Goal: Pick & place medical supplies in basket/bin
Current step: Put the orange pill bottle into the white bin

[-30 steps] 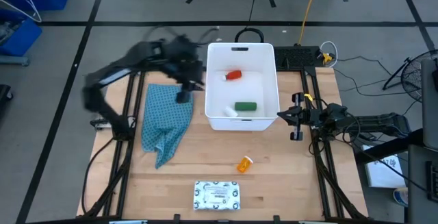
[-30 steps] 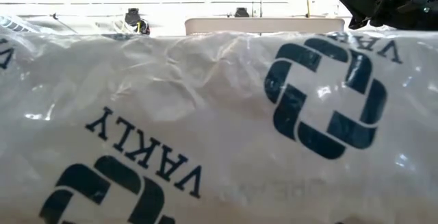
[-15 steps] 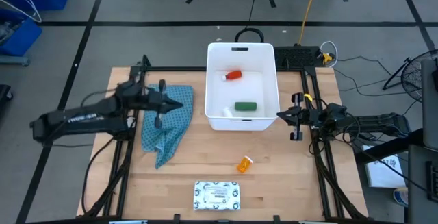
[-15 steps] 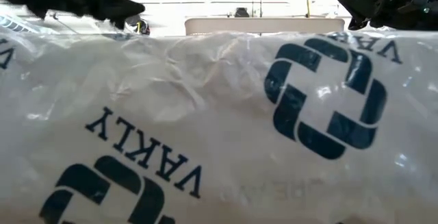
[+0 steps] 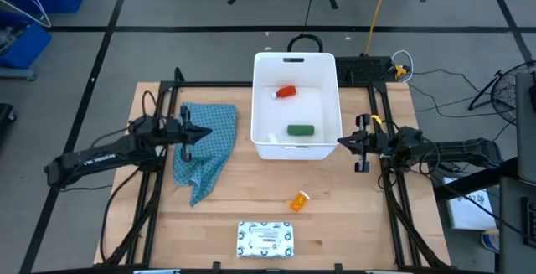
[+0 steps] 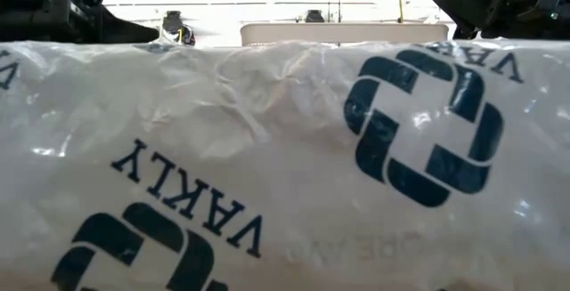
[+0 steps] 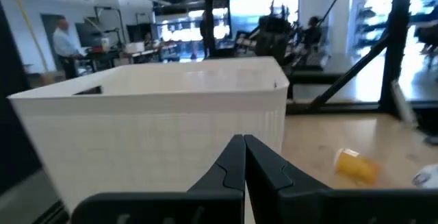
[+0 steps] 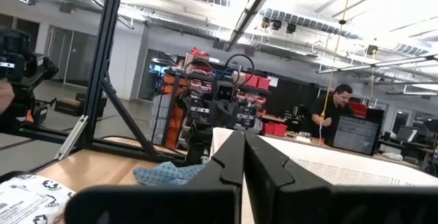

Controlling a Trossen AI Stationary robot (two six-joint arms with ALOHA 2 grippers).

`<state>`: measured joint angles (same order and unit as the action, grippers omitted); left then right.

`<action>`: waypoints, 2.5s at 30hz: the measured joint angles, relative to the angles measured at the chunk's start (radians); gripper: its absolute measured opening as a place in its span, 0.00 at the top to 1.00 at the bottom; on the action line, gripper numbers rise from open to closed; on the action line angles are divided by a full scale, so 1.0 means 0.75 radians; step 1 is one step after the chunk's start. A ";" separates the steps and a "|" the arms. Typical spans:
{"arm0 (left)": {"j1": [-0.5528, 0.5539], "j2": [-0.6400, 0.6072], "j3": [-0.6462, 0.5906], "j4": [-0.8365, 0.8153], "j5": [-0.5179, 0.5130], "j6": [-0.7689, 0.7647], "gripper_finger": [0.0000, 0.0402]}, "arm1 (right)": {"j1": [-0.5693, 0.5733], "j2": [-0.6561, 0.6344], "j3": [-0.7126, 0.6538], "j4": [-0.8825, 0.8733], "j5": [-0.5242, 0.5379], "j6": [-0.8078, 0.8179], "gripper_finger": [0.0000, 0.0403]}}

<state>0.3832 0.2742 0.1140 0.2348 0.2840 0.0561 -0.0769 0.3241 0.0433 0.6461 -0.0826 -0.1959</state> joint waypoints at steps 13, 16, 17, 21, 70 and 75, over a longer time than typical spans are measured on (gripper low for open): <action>0.003 -0.174 -0.137 -0.074 -0.022 0.072 1.00 | 0.000 0.000 0.000 -0.023 -0.050 0.049 1.00; 0.006 -0.176 -0.124 -0.061 -0.008 0.058 1.00 | 0.000 0.000 0.002 -0.004 -0.071 0.092 1.00; 0.006 -0.176 -0.122 -0.056 0.004 0.056 0.99 | 0.000 -0.001 0.013 -0.002 -0.072 0.101 1.00; 0.005 -0.176 -0.123 -0.062 -0.023 0.058 0.95 | 0.004 0.011 0.150 -0.146 -0.149 0.076 1.00; 0.005 -0.174 -0.123 -0.180 -0.041 -0.196 0.91 | 0.535 1.820 1.516 -1.591 0.041 0.001 0.27; 0.005 -0.174 -0.123 -0.179 -0.041 -0.194 0.91 | 0.551 1.879 1.515 -1.627 0.040 -0.097 0.27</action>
<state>0.3866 0.1436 0.0219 0.1002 0.2531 -0.0891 0.3363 1.7335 1.1797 -0.5742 -0.0525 -0.2685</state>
